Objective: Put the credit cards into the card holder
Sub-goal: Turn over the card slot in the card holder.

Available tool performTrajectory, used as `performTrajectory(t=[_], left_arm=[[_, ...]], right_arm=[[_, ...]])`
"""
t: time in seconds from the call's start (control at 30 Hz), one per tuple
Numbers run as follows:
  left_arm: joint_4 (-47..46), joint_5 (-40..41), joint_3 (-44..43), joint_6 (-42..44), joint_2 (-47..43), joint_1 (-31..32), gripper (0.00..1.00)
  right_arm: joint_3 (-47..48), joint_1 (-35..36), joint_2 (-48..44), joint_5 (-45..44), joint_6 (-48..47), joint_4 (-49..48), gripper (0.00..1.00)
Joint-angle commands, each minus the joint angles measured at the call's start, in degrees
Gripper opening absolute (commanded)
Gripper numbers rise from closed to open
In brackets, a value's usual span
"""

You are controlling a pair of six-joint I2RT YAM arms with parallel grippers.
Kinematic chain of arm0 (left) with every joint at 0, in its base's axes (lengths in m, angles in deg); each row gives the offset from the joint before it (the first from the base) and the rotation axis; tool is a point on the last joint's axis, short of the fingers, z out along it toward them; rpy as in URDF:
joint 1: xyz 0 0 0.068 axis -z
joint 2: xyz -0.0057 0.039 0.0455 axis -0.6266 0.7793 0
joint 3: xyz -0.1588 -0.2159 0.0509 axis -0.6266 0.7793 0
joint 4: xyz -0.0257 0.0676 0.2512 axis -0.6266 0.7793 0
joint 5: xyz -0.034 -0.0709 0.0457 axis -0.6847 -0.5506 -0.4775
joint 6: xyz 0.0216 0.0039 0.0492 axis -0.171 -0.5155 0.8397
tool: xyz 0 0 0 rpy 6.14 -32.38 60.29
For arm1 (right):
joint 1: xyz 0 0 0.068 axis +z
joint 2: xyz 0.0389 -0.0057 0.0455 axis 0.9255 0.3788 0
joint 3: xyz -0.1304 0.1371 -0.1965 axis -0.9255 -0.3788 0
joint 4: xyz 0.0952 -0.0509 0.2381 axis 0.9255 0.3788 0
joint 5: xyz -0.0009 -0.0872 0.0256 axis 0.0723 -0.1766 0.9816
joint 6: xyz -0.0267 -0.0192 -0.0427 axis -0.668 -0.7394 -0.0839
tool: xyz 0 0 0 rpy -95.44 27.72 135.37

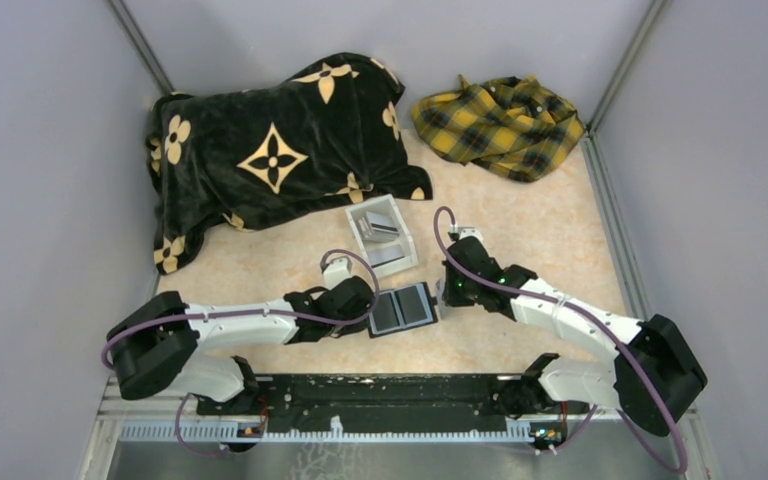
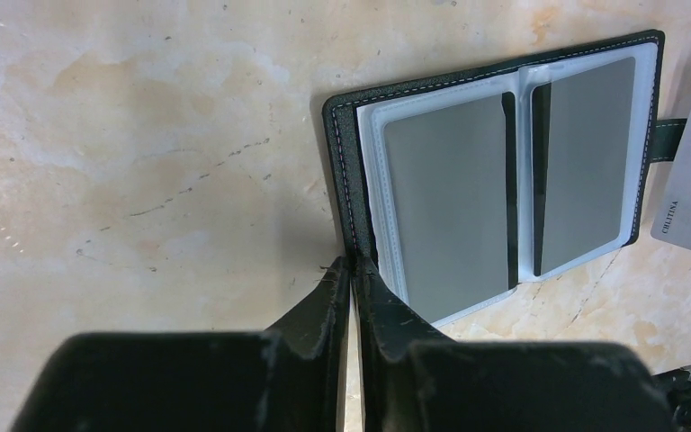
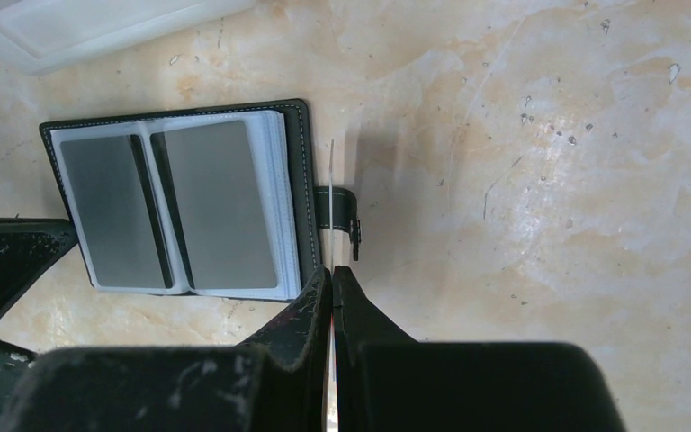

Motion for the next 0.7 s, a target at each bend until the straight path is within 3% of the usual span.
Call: performTrajectory(t=[0.0, 0.67], left_arm=[[2.6, 0.2, 0.4, -0.1, 2.2, 0.4, 0.12], [2.8, 0.6, 0.4, 0.1, 2.5, 0.4, 0.12]], right_arm=[[1.1, 0.5, -2.3, -0.5, -0.8, -1.1, 0.0], [-0.6, 0.5, -0.8, 6.1, 0.8, -7.1, 0.0]])
